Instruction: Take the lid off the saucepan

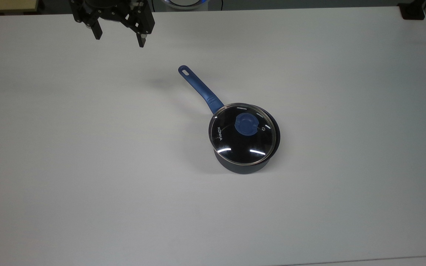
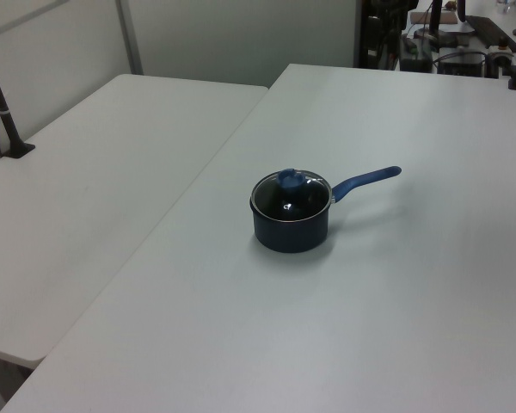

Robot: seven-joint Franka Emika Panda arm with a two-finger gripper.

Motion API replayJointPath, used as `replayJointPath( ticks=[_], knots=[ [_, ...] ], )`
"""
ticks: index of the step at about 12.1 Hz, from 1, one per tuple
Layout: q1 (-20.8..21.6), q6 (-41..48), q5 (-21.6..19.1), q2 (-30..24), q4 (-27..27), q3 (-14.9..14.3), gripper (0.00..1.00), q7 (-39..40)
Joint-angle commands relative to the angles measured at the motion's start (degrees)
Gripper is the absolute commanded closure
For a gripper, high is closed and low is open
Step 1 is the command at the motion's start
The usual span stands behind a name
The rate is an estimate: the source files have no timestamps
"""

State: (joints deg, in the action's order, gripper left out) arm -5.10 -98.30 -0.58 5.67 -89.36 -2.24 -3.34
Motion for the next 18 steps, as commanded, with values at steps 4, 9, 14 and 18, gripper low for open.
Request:
replayJointPath(
  ticks=[4, 9, 14, 18],
  knots=[
    [-0.1, -0.1, -0.4, -0.4, 0.4, -0.1, 0.0, 1.8],
    [0.7, -0.3, 0.2, 2.1, 0.7, 0.5, 0.0, 2.9],
    [11.7, -9.6, -0.6, 13.3, 8.5, 0.4, 0.0, -6.5],
    [21.5, -15.9, -0.3, 21.4, 13.9, -0.6, 0.0, -13.0]
  ],
)
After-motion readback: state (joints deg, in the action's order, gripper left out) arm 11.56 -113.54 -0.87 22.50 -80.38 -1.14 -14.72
